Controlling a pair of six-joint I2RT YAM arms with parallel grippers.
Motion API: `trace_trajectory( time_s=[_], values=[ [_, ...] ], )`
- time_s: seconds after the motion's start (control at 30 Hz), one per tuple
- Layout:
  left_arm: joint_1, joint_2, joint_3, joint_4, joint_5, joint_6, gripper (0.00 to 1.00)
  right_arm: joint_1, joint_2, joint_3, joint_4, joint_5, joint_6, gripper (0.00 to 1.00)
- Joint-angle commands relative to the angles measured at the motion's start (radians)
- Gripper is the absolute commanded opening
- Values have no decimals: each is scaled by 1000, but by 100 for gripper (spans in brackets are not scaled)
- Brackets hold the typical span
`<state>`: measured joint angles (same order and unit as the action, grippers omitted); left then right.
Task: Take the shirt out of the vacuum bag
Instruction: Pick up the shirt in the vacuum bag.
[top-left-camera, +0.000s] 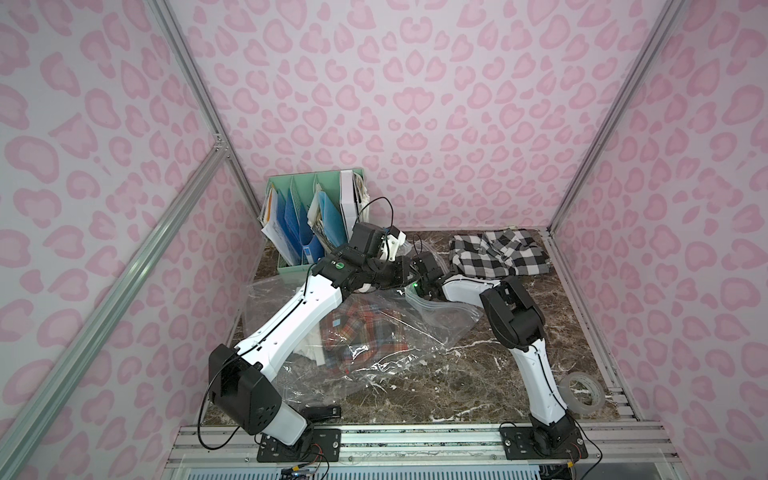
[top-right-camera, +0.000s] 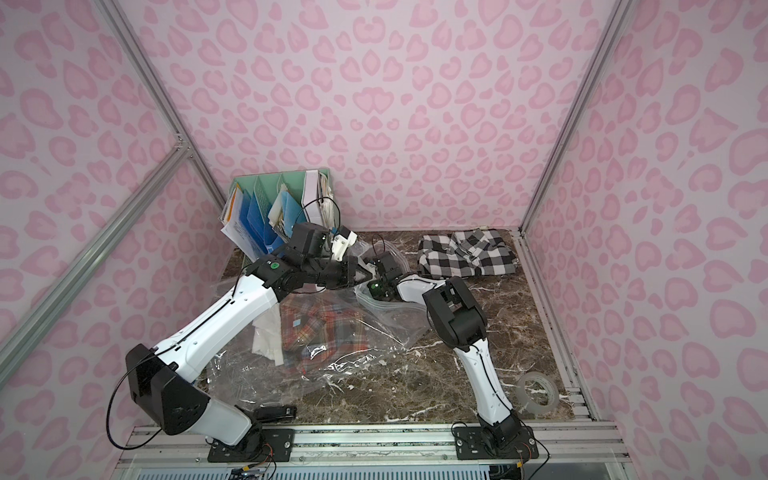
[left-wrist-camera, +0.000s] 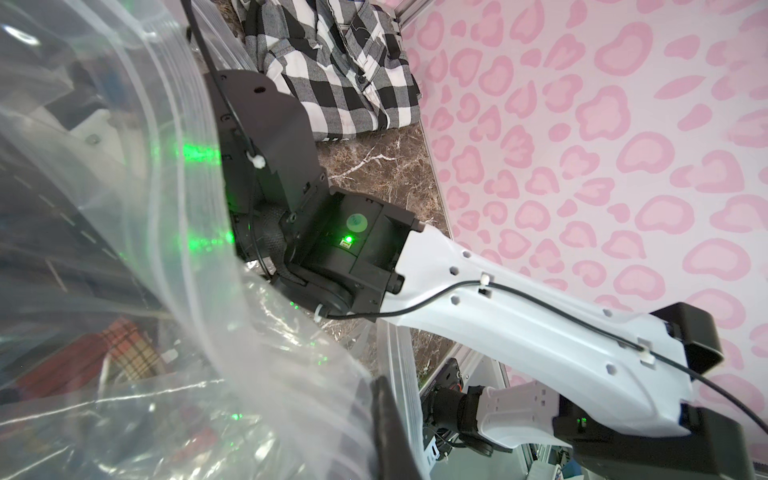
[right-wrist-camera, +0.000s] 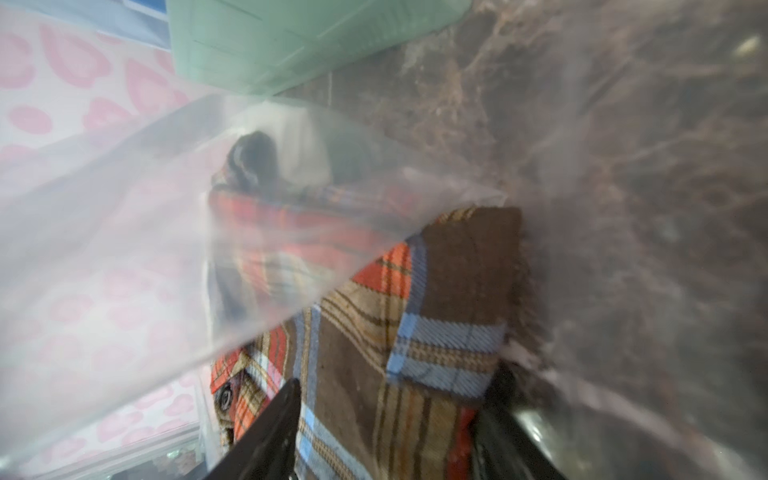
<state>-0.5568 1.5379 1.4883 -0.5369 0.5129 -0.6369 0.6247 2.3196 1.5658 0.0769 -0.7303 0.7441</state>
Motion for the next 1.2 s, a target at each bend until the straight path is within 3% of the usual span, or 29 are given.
trace_trajectory(
  time_s=[0.0, 0.17, 0.4, 0.73, 1.17],
  values=[
    [-2, 4, -3, 41, 41, 8, 4, 5, 12, -19, 24, -22, 21, 59],
    [-2, 0, -21, 40, 33, 20, 4, 5, 15, -62, 128, -55, 66, 31],
    [23, -18, -74, 25, -16, 32, 4, 4, -11, -102, 219, -73, 115, 1],
    [161, -33, -125, -38, -141, 73, 4, 6, -195, -244, 201, -115, 115, 0],
    [209, -15, -202, -56, -220, 114, 4, 15, -354, -355, 55, -110, 32, 0]
  ],
)
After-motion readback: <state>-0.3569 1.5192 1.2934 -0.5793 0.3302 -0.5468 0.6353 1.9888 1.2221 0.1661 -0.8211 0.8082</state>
